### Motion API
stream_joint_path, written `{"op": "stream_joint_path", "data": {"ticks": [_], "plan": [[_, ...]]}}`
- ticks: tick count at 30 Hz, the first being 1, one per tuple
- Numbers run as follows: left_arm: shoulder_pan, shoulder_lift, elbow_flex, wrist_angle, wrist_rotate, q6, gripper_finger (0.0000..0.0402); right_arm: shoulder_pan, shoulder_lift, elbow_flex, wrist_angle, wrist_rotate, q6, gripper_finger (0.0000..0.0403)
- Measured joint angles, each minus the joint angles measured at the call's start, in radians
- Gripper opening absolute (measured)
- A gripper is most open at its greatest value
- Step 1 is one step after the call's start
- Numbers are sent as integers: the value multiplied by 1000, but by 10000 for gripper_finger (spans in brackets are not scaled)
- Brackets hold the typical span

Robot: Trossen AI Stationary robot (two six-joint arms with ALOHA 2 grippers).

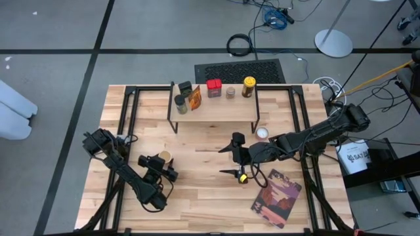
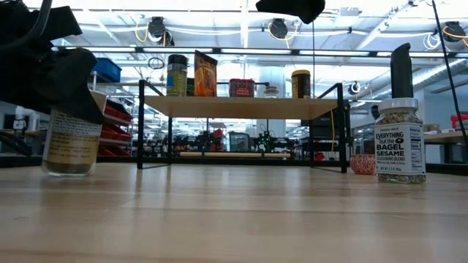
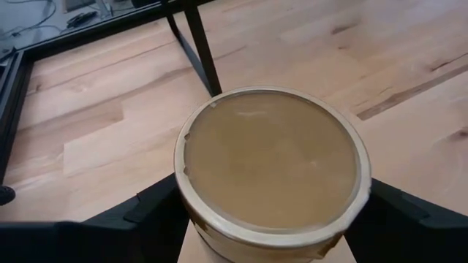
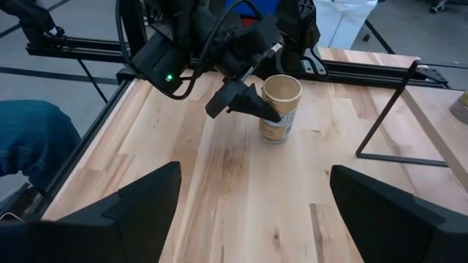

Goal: Shelf spices
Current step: Put the brown spice bottle on the table

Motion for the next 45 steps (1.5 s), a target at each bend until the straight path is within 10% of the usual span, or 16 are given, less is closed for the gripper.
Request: {"op": "stream_joint_path", "data": {"ticks": [37, 45], "plan": [[9, -151, 15, -83, -48, 37, 362, 5, 0, 0, -2, -29, 3, 338], [10, -323, 70, -112, -17, 328, 362, 6, 0, 0, -12, -31, 3, 338]]}}
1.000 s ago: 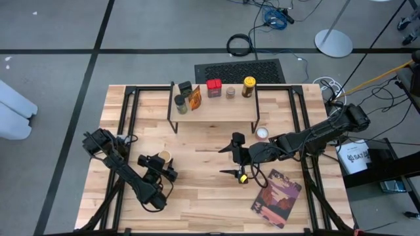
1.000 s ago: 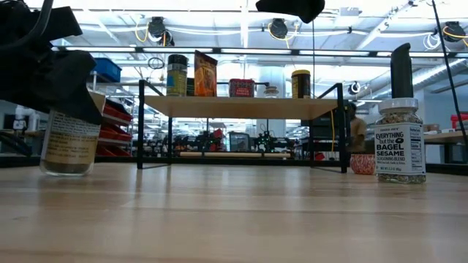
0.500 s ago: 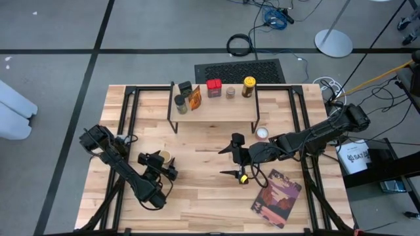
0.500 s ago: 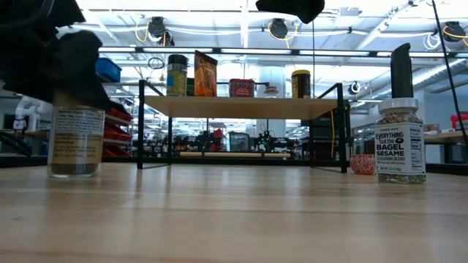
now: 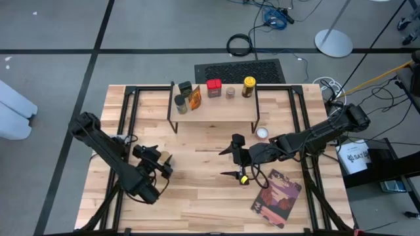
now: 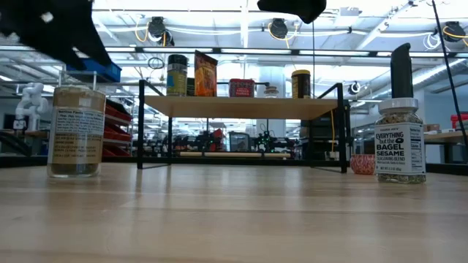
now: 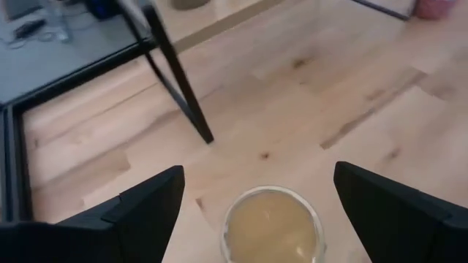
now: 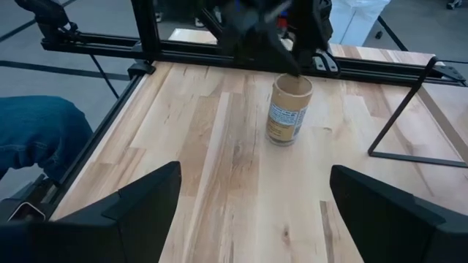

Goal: Shelf spices
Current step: Put the brown spice bottle on the table

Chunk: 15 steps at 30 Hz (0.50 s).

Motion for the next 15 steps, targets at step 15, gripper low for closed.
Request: {"op": "stream_joint_path", "data": {"ticks": [15], "plan": [[139, -338, 178, 75, 524, 1021, 362, 0, 0, 0, 1, -46, 0, 338]]}}
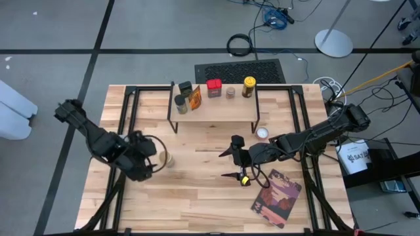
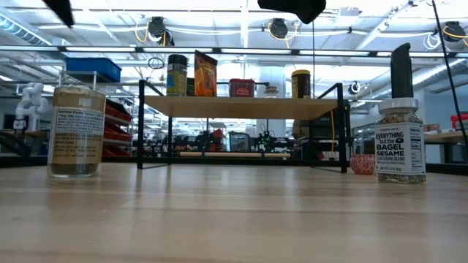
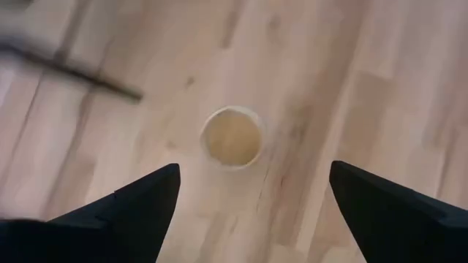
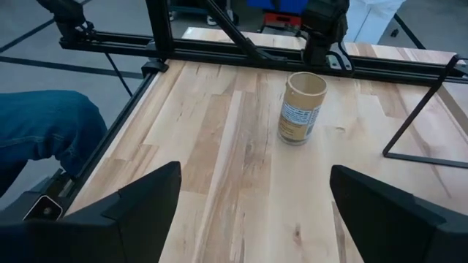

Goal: Shelf spices
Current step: Put the brown spice bottle on the table

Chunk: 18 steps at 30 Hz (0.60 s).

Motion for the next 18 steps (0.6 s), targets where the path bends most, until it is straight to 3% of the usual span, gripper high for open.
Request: {"op": "stream_joint_path", "data": {"ticks": [4, 10, 14, 18], "plan": [[43, 63, 0, 56, 74, 328, 362, 0, 0, 0, 0, -2, 0, 338], [109, 226, 0, 48, 125, 671, 362, 0, 0, 0, -1, -2, 0, 338], [148, 332, 0, 16, 92, 827, 362, 0, 0, 0, -13, -1, 7, 338], [190, 387, 0, 4, 80, 885, 362, 0, 0, 0, -27, -2, 21, 338]]}}
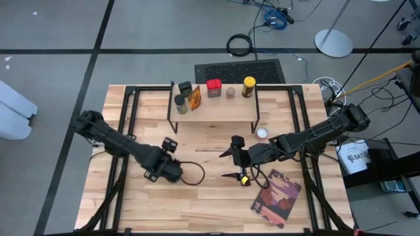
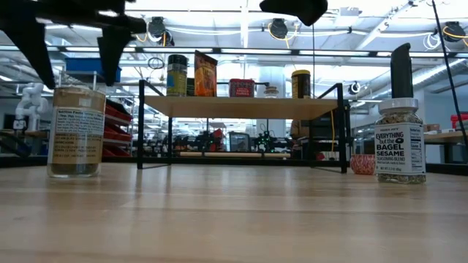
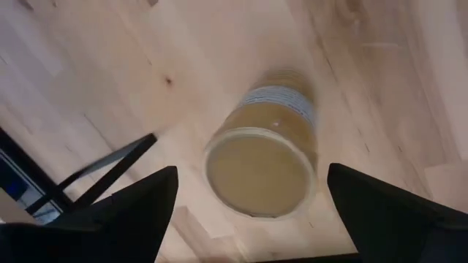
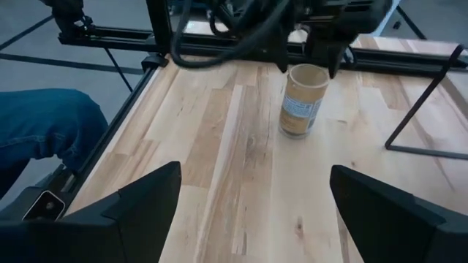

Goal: Shelf spices
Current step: Put the brown spice bottle on the table

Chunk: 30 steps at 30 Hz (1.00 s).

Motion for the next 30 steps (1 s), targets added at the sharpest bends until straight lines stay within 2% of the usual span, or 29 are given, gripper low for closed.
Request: {"op": "stream_joint_path", "data": {"ticks": [4, 13, 20, 30], "plan": [[37, 2, 0, 4, 29, 43, 362, 0, 0, 0, -27, 0, 13, 338], [110, 1, 0, 4, 163, 114, 362, 23, 0, 0, -30, 2, 21, 338], [134, 0, 0, 35, 174, 155, 359, 31, 0, 0, -30, 5, 21, 338], [139, 0, 0, 32, 213, 173, 334, 33, 0, 0, -30, 5, 25, 338]]}}
